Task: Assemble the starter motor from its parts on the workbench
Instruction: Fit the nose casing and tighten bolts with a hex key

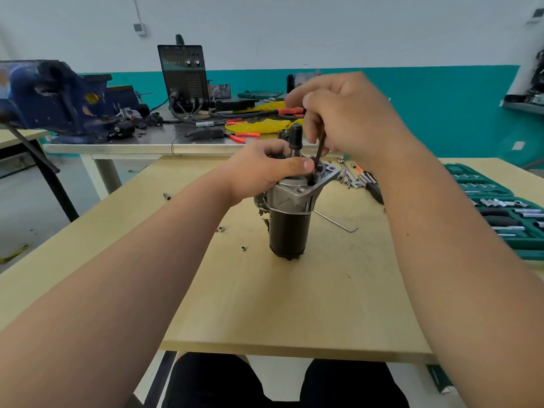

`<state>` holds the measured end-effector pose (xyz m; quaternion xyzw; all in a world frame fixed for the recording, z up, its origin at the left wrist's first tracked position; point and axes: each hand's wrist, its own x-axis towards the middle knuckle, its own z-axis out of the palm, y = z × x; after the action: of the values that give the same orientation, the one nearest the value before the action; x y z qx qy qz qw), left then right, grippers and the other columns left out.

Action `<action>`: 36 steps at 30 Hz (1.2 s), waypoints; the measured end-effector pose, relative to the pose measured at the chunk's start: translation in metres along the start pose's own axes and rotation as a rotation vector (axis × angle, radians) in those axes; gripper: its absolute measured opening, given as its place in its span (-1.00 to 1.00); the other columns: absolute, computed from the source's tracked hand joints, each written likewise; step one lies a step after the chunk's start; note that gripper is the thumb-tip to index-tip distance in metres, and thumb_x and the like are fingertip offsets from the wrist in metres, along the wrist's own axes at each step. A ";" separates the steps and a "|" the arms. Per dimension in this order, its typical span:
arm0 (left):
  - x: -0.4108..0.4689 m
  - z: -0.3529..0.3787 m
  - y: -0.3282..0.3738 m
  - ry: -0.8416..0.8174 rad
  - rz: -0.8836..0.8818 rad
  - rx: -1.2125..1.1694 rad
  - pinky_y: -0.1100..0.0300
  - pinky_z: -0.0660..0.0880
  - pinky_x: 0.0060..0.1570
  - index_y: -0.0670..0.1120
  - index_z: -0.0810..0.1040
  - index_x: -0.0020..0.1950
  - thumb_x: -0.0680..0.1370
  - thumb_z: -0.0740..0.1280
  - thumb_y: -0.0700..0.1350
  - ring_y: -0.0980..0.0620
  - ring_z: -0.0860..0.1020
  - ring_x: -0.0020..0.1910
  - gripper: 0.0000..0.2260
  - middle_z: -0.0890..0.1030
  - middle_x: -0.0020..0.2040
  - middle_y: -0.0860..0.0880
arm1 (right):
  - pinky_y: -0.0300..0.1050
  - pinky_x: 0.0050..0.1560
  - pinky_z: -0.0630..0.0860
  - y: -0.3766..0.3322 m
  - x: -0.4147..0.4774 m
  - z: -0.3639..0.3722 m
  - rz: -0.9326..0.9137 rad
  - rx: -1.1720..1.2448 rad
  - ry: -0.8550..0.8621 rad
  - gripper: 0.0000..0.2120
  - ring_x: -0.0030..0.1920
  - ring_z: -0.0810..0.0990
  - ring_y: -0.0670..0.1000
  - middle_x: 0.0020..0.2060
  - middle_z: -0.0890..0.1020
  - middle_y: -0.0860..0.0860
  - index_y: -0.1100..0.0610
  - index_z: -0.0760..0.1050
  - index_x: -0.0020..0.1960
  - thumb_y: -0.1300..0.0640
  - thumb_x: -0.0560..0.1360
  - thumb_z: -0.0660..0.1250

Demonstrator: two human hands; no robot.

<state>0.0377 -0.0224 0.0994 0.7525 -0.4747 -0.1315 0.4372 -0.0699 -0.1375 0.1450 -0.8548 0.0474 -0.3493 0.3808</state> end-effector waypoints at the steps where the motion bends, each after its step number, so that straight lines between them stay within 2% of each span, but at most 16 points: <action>1: 0.000 0.000 0.001 -0.003 0.001 -0.003 -0.17 0.48 0.17 -0.25 0.51 0.21 0.45 0.41 0.18 -0.26 0.55 0.12 -0.44 0.57 0.14 -0.31 | -0.32 -0.50 0.36 0.001 0.002 -0.001 0.068 0.061 -0.026 -0.72 -0.53 0.44 -0.24 -0.52 0.56 -0.09 0.02 0.59 -0.02 0.13 0.59 0.09; 4: -0.002 0.001 0.003 -0.024 0.000 -0.015 -0.24 0.45 0.23 -0.26 0.50 0.23 0.37 0.41 0.23 -0.26 0.55 0.14 -0.34 0.56 0.16 -0.32 | -0.21 -0.51 0.33 0.005 0.002 -0.001 0.184 0.254 -0.121 -0.65 -0.54 0.37 -0.13 -0.54 0.48 -0.05 0.10 0.52 -0.14 -0.03 0.64 0.07; 7: -0.003 0.001 0.003 -0.025 0.003 -0.035 -0.26 0.43 0.25 -0.25 0.50 0.24 0.39 0.41 0.21 -0.26 0.54 0.16 -0.37 0.55 0.17 -0.32 | -0.20 -0.52 0.30 0.013 -0.001 -0.001 0.171 0.411 -0.205 -0.50 -0.52 0.28 -0.10 -0.54 0.37 -0.08 0.07 0.44 -0.26 -0.28 0.58 0.01; 9: -0.002 0.001 0.001 -0.011 -0.004 -0.038 -0.26 0.43 0.24 -0.25 0.51 0.22 0.41 0.42 0.19 -0.27 0.53 0.17 -0.40 0.55 0.17 -0.32 | -0.20 -0.50 0.30 0.017 -0.001 0.001 0.159 0.527 -0.251 -0.44 -0.51 0.26 -0.10 -0.51 0.36 -0.09 0.06 0.48 -0.24 -0.32 0.56 -0.05; 11: -0.001 0.001 -0.001 0.009 -0.005 -0.039 -0.22 0.44 0.20 -0.25 0.52 0.20 0.47 0.42 0.14 -0.28 0.53 0.14 -0.48 0.55 0.15 -0.33 | -0.20 -0.47 0.30 0.022 0.000 0.000 0.167 0.657 -0.290 -0.45 -0.49 0.24 -0.09 -0.47 0.39 -0.07 0.07 0.54 -0.14 -0.24 0.61 -0.09; 14: -0.001 0.001 -0.001 0.011 0.001 -0.043 -0.20 0.45 0.18 -0.25 0.52 0.20 0.45 0.41 0.17 -0.28 0.53 0.13 -0.45 0.55 0.14 -0.33 | -0.19 -0.44 0.35 0.028 -0.001 -0.005 0.123 0.743 -0.271 -0.70 -0.48 0.29 -0.09 -0.39 0.48 -0.03 0.07 0.52 0.03 -0.04 0.64 0.08; 17: -0.001 0.001 0.000 0.007 -0.002 -0.041 -0.19 0.45 0.18 -0.24 0.52 0.20 0.41 0.39 0.20 -0.26 0.53 0.13 -0.41 0.55 0.15 -0.32 | -0.20 -0.47 0.41 0.027 -0.005 -0.002 0.068 0.845 -0.163 -0.88 -0.49 0.37 -0.11 -0.32 0.51 0.00 0.08 0.47 -0.07 0.07 0.60 0.22; 19: 0.000 0.001 -0.002 0.015 0.007 -0.044 -0.17 0.46 0.16 -0.26 0.52 0.16 0.49 0.39 0.15 -0.27 0.53 0.13 -0.51 0.55 0.13 -0.32 | -0.18 -0.47 0.43 0.024 -0.006 0.006 0.053 0.776 0.016 -0.86 -0.50 0.40 -0.11 -0.35 0.47 -0.02 0.08 0.44 -0.16 0.09 0.56 0.31; 22: 0.001 0.001 -0.003 0.016 0.001 -0.041 -0.22 0.46 0.20 -0.27 0.51 0.18 0.53 0.37 0.10 -0.28 0.54 0.13 -0.55 0.56 0.13 -0.32 | -0.13 -0.36 0.54 0.019 -0.008 0.019 -0.042 0.355 0.391 -0.82 -0.45 0.52 -0.14 -0.44 0.50 -0.12 0.04 0.41 -0.23 0.08 0.50 0.35; 25: -0.001 0.001 -0.001 -0.001 0.005 -0.045 -0.21 0.45 0.21 -0.24 0.51 0.23 0.51 0.38 0.13 -0.26 0.54 0.16 -0.51 0.56 0.17 -0.30 | -0.03 -0.26 0.60 0.015 -0.010 0.031 -0.164 0.237 0.627 -0.80 -0.35 0.65 -0.10 -0.34 0.59 0.06 -0.01 0.36 -0.23 0.10 0.49 0.36; 27: -0.002 0.001 0.001 -0.010 0.017 -0.049 -0.23 0.44 0.23 -0.25 0.51 0.24 0.51 0.39 0.12 -0.27 0.53 0.16 -0.50 0.56 0.17 -0.31 | 0.00 -0.27 0.60 0.013 -0.008 0.036 -0.228 0.158 0.716 -0.77 -0.29 0.68 0.00 -0.31 0.60 0.07 -0.06 0.32 -0.23 0.09 0.48 0.36; 29: -0.006 0.002 0.004 -0.023 0.027 -0.049 -0.24 0.44 0.22 -0.28 0.49 0.25 0.43 0.44 0.20 -0.28 0.53 0.16 -0.37 0.55 0.17 -0.33 | 0.00 -0.27 0.59 0.011 -0.007 0.038 -0.268 0.098 0.730 -0.79 -0.28 0.67 0.05 -0.31 0.60 0.06 -0.03 0.32 -0.21 0.08 0.48 0.36; 31: -0.008 0.002 0.008 -0.042 0.034 -0.036 -0.25 0.45 0.22 -0.28 0.48 0.26 0.32 0.43 0.27 -0.27 0.54 0.16 -0.25 0.55 0.18 -0.33 | -0.07 -0.29 0.58 0.012 -0.006 0.039 -0.262 0.093 0.699 -0.81 -0.29 0.68 0.00 -0.31 0.60 0.03 0.02 0.35 -0.19 0.07 0.49 0.37; 34: -0.009 0.002 0.010 -0.059 0.038 -0.016 -0.27 0.46 0.20 -0.27 0.50 0.25 0.31 0.41 0.26 -0.26 0.55 0.15 -0.27 0.57 0.16 -0.32 | -0.18 -0.32 0.57 0.013 -0.010 0.037 -0.217 0.196 0.590 -0.81 -0.34 0.66 -0.13 -0.35 0.60 -0.06 -0.02 0.37 -0.20 0.08 0.50 0.37; 36: -0.009 0.002 0.009 -0.052 0.034 -0.015 -0.27 0.46 0.20 -0.27 0.50 0.25 0.32 0.41 0.24 -0.27 0.55 0.15 -0.29 0.57 0.16 -0.32 | -0.16 -0.24 0.59 0.015 -0.013 0.034 -0.205 0.270 0.475 -0.89 -0.30 0.66 -0.11 -0.37 0.62 -0.09 -0.02 0.44 -0.17 0.08 0.53 0.32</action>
<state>0.0262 -0.0176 0.1037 0.7373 -0.4977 -0.1468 0.4326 -0.0557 -0.1225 0.1119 -0.6910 0.0020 -0.5795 0.4320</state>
